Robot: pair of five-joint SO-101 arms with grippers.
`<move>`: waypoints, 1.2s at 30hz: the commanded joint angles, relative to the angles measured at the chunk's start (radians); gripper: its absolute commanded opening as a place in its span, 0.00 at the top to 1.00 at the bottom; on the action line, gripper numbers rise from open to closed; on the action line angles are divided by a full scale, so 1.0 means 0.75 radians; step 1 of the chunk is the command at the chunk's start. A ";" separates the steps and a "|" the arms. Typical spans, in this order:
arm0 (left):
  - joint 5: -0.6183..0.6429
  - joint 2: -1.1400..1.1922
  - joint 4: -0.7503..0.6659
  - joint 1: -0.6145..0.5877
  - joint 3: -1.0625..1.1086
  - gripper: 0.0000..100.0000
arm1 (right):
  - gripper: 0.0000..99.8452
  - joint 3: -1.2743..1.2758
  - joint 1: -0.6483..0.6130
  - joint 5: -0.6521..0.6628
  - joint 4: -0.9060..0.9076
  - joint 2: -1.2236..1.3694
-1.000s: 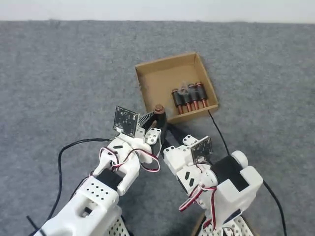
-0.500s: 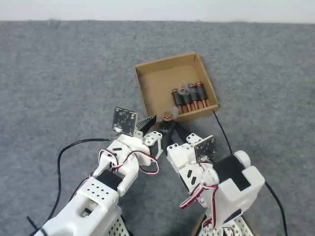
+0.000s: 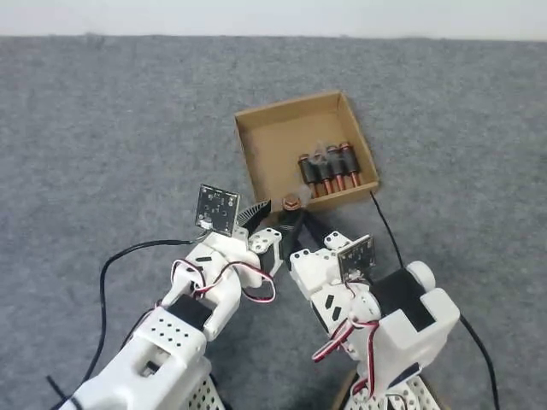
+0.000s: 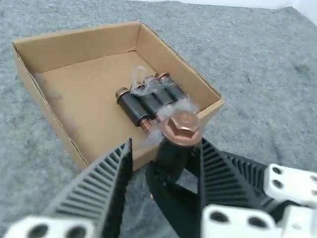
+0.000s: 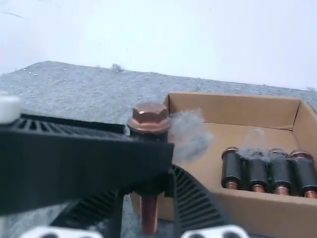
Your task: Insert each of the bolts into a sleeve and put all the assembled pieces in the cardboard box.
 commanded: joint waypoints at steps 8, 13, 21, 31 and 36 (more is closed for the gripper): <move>0.018 0.000 -0.029 0.008 -0.199 0.80 | 0.99 0.010 0.042 0.018 -0.026 -0.005; 0.092 0.000 -0.023 0.008 -0.281 0.81 | 0.99 0.008 0.042 0.018 -0.026 -0.005; 0.094 0.000 0.198 -0.006 -0.388 0.86 | 0.99 0.008 0.044 0.018 -0.026 -0.005; 0.088 0.000 0.282 -0.274 -0.420 0.99 | 0.99 0.008 0.044 0.018 -0.026 -0.005; 0.086 -0.096 0.573 -0.378 -0.529 0.99 | 0.99 0.008 0.046 0.018 -0.026 -0.005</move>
